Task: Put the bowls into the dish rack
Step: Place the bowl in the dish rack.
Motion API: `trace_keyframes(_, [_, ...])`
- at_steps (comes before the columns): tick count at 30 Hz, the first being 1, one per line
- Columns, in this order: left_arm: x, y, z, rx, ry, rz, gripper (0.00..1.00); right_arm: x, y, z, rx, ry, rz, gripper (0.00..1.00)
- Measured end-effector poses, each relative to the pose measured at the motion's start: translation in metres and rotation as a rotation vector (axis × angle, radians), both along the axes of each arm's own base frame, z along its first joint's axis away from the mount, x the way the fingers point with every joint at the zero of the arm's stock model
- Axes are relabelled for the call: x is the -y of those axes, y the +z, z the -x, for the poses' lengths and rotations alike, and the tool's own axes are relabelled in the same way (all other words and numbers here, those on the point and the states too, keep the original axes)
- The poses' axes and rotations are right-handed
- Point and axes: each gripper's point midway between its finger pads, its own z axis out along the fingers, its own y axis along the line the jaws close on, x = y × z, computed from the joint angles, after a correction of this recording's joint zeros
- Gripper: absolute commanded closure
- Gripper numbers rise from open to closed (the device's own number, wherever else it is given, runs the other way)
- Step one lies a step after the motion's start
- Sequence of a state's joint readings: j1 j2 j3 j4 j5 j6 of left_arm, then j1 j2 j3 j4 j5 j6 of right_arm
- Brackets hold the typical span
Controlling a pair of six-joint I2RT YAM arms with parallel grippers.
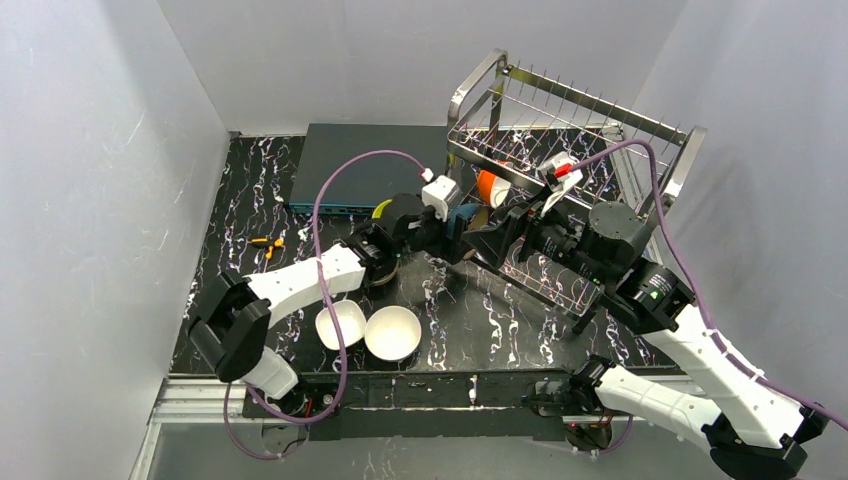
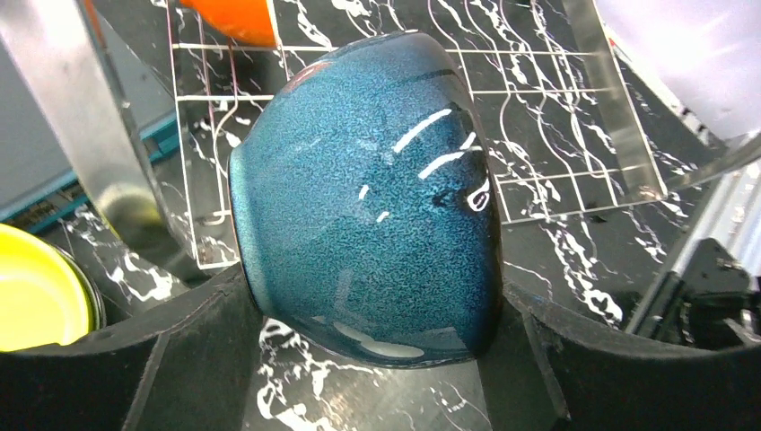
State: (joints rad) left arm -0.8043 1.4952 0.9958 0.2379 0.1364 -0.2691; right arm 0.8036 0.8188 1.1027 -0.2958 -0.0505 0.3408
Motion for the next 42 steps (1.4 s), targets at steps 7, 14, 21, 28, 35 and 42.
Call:
trace_keyframes(7, [0.022, -0.008, -0.005, 0.158, -0.015, -0.121, 1.0, 0.001, -0.001, 0.001, -0.005, -0.001, 0.006, 0.01])
trace_keyframes(14, [0.026, -0.024, -0.019, 0.235, 0.035, -0.228, 1.0, 0.003, -0.008, 0.0, -0.024, -0.013, 0.027, 0.01])
trace_keyframes(21, [0.018, -0.021, -0.044, 0.322, 0.114, -0.321, 1.0, 0.005, -0.011, 0.0, -0.028, -0.019, 0.037, 0.01])
trace_keyframes(28, [0.028, -0.019, -0.056, 0.392, 0.11, -0.379, 1.0, 0.006, -0.01, 0.001, -0.026, -0.02, 0.035, 0.01])
trace_keyframes(35, [0.034, -0.031, -0.063, 0.424, 0.104, -0.451, 1.0, 0.007, -0.007, 0.002, -0.024, -0.022, 0.034, 0.01])
trace_keyframes(42, [0.035, -0.039, -0.064, 0.446, 0.09, -0.51, 1.0, 0.008, -0.008, 0.002, -0.027, -0.023, 0.042, 0.01])
